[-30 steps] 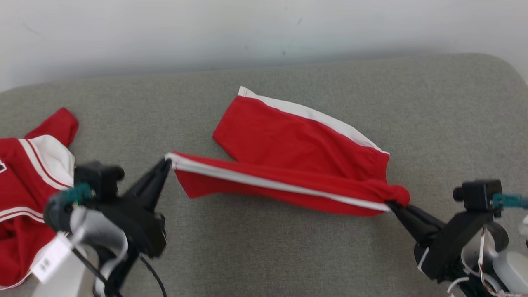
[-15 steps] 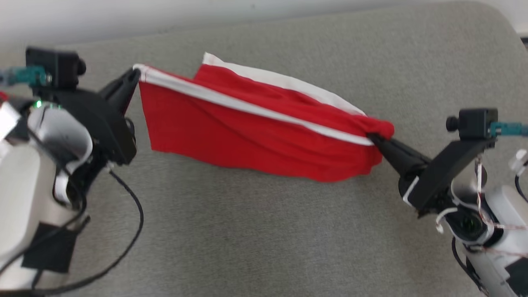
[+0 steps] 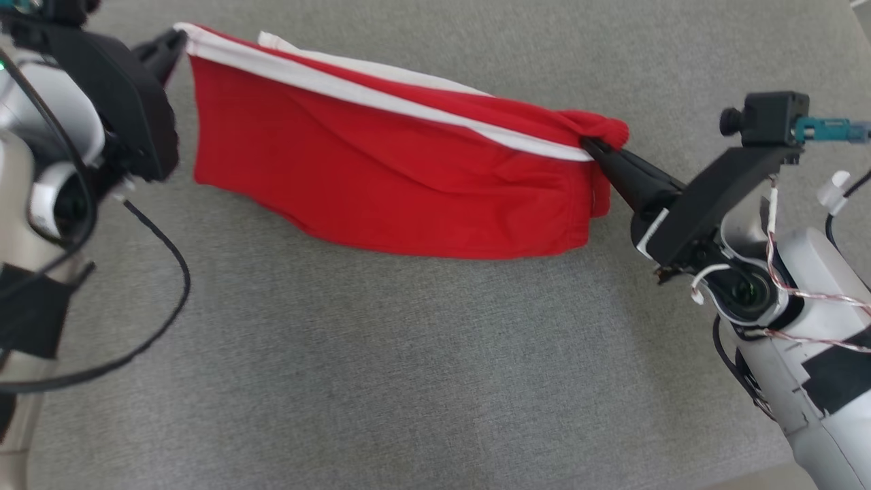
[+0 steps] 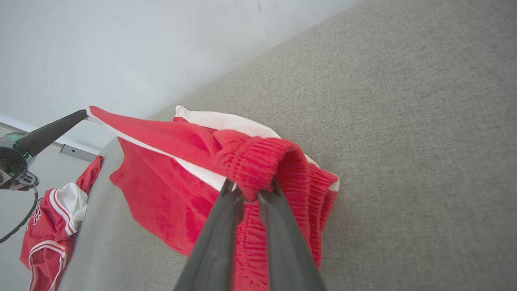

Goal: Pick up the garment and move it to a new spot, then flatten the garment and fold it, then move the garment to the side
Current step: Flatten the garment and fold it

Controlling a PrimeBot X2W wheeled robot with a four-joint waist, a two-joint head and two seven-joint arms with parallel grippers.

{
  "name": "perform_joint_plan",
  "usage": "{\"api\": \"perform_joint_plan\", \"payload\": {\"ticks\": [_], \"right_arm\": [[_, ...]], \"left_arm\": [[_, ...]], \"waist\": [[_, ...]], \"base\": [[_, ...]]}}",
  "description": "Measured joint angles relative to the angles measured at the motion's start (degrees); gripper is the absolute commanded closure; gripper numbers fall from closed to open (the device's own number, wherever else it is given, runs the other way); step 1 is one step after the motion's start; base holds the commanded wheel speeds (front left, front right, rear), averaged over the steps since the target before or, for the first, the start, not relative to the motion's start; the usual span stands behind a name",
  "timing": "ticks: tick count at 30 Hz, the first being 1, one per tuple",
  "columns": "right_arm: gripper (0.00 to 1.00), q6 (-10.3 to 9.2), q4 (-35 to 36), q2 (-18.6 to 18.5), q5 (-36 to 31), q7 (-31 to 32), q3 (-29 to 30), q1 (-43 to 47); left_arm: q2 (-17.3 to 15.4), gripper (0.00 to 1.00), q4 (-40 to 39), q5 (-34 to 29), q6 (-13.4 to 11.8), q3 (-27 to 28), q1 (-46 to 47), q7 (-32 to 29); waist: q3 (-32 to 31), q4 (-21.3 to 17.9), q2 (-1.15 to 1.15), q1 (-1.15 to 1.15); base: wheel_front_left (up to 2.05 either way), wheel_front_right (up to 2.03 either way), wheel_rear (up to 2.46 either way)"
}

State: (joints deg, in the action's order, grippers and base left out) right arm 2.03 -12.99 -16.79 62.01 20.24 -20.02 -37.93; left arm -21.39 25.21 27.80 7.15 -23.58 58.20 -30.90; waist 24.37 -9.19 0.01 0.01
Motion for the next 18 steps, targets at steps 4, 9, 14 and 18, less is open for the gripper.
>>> {"api": "perform_joint_plan", "payload": {"ticks": [4, 9, 14, 18], "right_arm": [[1.00, 0.00, -2.0, 1.3, -0.7, -0.1, -0.6, -2.5], [1.00, 0.09, -3.8, 2.7, -1.2, -0.4, -1.1, -4.8], [1.00, 0.73, -5.6, 3.7, -1.7, -0.9, -1.8, -6.5], [1.00, 1.37, -6.8, 4.4, -2.2, -1.7, -2.0, -7.6]], "left_arm": [[-0.6, 1.00, 2.2, 0.5, 0.0, -1.6, 3.8, -0.4], [-0.4, 1.00, 5.0, 1.5, 0.0, -3.1, 7.3, -0.4], [-1.3, 1.00, 7.4, 1.6, 0.0, -5.2, 8.2, -0.6], [-1.6, 1.00, 9.4, 2.4, 0.0, -6.5, 9.5, 0.6]], "waist": [[1.9, -1.1, 0.00, 0.00], [4.3, -2.4, 0.00, 0.00], [6.1, -3.5, 0.00, 0.00], [7.5, -4.4, 0.00, 0.00]], "base": [[0.00, 0.00, 0.00], [0.00, 0.00, 0.00], [0.00, 0.00, 0.00], [0.00, 0.00, 0.00]]}}
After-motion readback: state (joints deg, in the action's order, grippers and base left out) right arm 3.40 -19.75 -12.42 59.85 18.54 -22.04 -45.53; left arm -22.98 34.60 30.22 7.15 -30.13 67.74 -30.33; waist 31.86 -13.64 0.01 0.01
